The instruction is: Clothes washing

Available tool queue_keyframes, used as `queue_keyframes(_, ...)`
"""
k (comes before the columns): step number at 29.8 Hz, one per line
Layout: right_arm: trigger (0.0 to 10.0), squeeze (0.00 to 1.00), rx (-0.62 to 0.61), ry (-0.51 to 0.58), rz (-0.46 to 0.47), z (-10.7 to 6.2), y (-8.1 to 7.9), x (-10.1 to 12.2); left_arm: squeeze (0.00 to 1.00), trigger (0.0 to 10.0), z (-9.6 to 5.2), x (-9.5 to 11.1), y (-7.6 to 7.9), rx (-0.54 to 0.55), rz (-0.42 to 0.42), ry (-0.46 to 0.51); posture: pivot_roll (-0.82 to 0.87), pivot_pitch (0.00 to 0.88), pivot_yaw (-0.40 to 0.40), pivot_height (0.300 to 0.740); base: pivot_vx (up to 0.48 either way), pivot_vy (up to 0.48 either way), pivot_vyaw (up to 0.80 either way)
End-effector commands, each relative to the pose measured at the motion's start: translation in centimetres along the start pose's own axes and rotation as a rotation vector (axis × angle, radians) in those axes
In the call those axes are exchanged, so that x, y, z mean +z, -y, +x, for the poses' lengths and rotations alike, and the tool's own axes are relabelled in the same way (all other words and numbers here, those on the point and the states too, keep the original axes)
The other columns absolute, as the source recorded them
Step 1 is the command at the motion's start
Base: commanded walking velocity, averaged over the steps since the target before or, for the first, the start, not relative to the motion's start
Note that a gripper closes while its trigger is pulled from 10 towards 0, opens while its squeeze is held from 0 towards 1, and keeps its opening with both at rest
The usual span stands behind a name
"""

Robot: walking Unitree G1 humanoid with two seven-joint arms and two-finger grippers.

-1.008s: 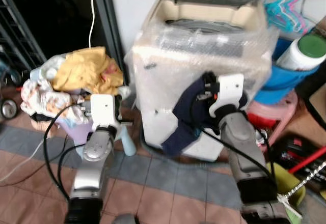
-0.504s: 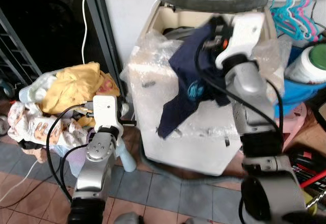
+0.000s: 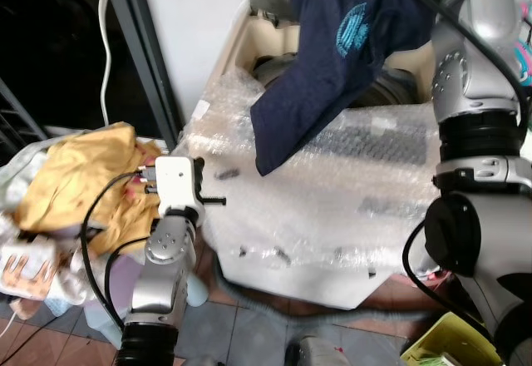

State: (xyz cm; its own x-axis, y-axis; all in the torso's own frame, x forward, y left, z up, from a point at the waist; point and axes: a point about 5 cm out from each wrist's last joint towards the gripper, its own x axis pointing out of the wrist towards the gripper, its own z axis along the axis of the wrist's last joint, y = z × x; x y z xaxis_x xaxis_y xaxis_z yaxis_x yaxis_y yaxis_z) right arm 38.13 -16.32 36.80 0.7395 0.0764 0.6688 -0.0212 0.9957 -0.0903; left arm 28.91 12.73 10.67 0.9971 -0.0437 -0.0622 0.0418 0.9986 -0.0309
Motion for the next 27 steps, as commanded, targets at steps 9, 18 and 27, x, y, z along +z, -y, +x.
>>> queue_keyframes(9, 10.0, 1.00, 0.200, -0.346, -0.010, -7.5, -4.1, -8.6, 0.00, 10.0, -0.3, -0.5, -0.9, 0.036, 0.002, -0.027, -0.06, 0.000, 0.006, 0.740, 0.000, 0.000, 0.00)
queue_keyframes(18, 10.0, 1.00, 0.257, -0.287, -0.012, -11.1, -4.5, -7.7, 0.00, 10.0, 0.0, -0.7, -1.4, 0.120, 0.016, -0.055, -0.07, 0.000, 0.005, 0.740, 0.000, 0.000, 0.00)
queue_keyframes(27, 10.0, 1.00, 0.291, -0.365, 0.135, -15.5, -7.0, -7.6, 0.00, 10.0, -0.1, -0.7, -1.5, 0.143, 0.013, -0.061, -0.07, 0.000, 0.006, 0.740, 0.000, 0.053, 0.00)
